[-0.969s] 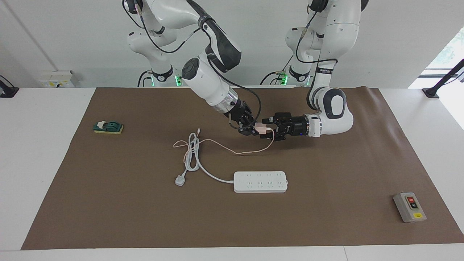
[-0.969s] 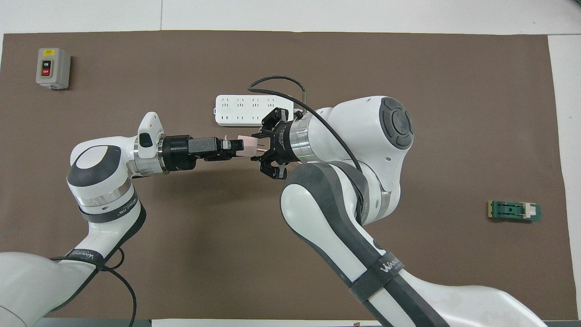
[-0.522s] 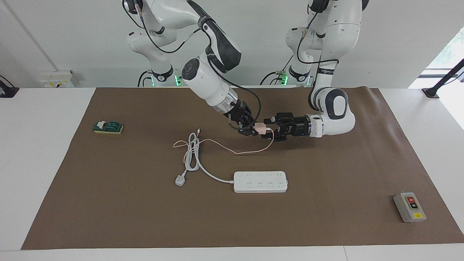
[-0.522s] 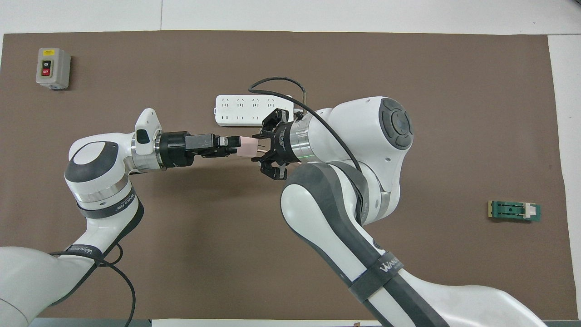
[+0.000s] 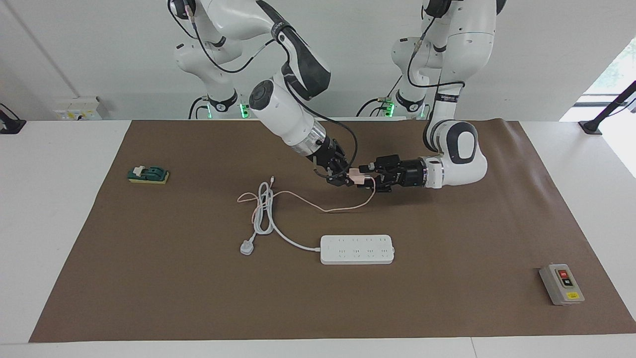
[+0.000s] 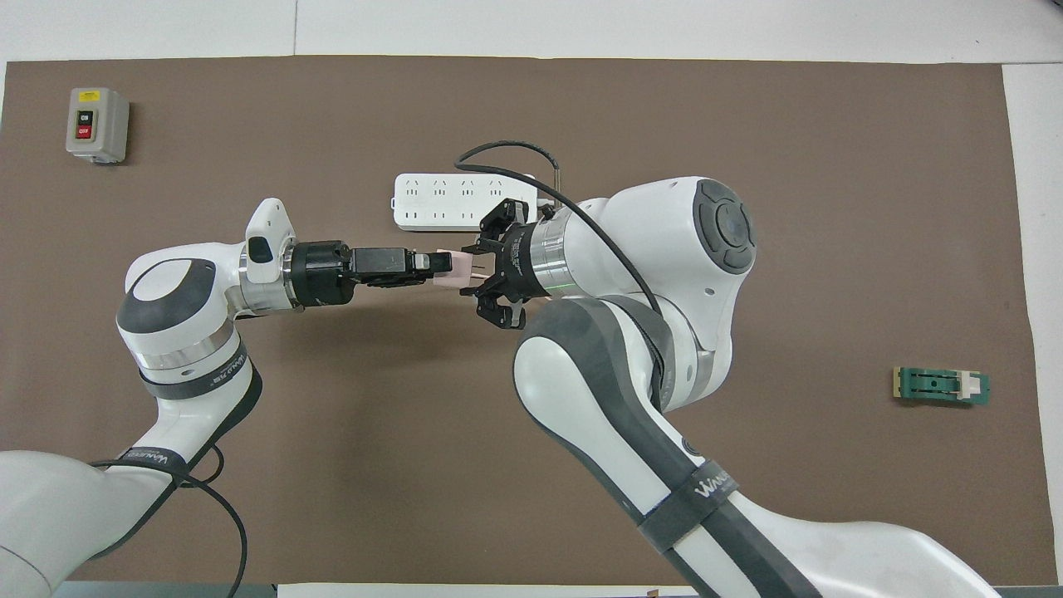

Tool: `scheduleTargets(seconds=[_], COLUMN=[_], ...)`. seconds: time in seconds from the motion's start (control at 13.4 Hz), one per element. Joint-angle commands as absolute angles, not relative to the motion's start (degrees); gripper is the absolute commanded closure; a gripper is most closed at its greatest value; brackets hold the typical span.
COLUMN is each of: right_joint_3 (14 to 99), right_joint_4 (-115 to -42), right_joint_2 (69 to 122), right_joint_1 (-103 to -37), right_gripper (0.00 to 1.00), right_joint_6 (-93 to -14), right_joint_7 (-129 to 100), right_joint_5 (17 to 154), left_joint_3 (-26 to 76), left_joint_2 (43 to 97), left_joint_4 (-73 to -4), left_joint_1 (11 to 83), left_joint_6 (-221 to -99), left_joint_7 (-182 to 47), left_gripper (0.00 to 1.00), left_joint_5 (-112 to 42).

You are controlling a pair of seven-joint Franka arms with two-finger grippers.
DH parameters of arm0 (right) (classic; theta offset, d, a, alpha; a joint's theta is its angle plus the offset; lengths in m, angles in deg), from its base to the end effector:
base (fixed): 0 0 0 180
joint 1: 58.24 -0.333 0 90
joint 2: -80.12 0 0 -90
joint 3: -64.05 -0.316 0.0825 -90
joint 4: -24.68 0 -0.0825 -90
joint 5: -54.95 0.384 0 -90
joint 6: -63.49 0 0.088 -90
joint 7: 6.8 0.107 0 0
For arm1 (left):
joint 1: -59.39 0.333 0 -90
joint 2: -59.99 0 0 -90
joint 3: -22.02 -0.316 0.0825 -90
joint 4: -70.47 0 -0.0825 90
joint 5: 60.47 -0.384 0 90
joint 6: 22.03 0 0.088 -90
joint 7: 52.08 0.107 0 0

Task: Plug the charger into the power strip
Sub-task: 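Grasp the pink charger with the left gripper from the right gripper, then pull the charger back with the left gripper while the right gripper retracts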

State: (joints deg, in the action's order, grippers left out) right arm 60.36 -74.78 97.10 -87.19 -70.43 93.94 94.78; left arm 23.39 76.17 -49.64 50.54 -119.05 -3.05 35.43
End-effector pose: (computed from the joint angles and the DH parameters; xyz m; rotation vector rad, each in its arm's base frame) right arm 0.5603 0.3664 0.4423 -1.7924 1.8667 0.5668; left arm 0.5431 -0.1939 0.3278 1.5814 -0.0478 0.0183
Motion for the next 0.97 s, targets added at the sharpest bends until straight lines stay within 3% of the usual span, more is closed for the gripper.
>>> scheduleTargets(seconds=[0.0, 0.07, 0.45, 0.52, 0.6, 0.67, 0.89], right_joint_3=[60.62, 60.62, 60.62, 60.62, 60.62, 60.62, 60.89], right_joint_4=[-75.78, -75.78, -75.78, -75.7, -75.78, -75.78, -75.69], right_joint_2=[96.56, 96.56, 96.56, 96.56, 96.56, 96.56, 96.3], right_joint_1=[-87.42, -87.42, -87.25, -87.25, -86.99, -86.98, -86.02], right_gripper=[1.0, 1.0, 1.0, 0.8, 0.35, 0.02, 0.0], right_joint_6=[-71.95, -71.95, -71.86, -71.86, -71.78, -71.69, -70.81], right_joint_7=[94.37, 94.37, 94.37, 94.54, 94.63, 94.72, 94.54], right_joint_5=[93.97, 93.97, 93.97, 93.97, 93.97, 93.97, 93.97], left_joint_3=[22.19, 22.1, 21.49, 21.66, 21.58, 21.49, 21.49], left_joint_2=[77.13, 77.13, 78.62, 79.15, 79.06, 78.8, 78.36], left_joint_4=[-48.71, -48.71, -43.9, -41.87, -40.29, -39.31, -33.61], left_joint_1=[49.55, 49.55, 51.82, 52.88, 53.24, 53.5, 55.87], left_joint_6=[-117.4, -117.05, -115.56, -115.37, -114.5, -113.45, -111.52], left_joint_7=[-2.15, -2.15, -1.18, -3.28, -6.69, -8.99, -17.24], left_gripper=[0.92, 1.0, 1.0, 1.0, 1.0, 1.0, 1.0], left_joint_5=[34.11, 34.02, 26.49, 22.8, 20.94, 19.96, 12.42])
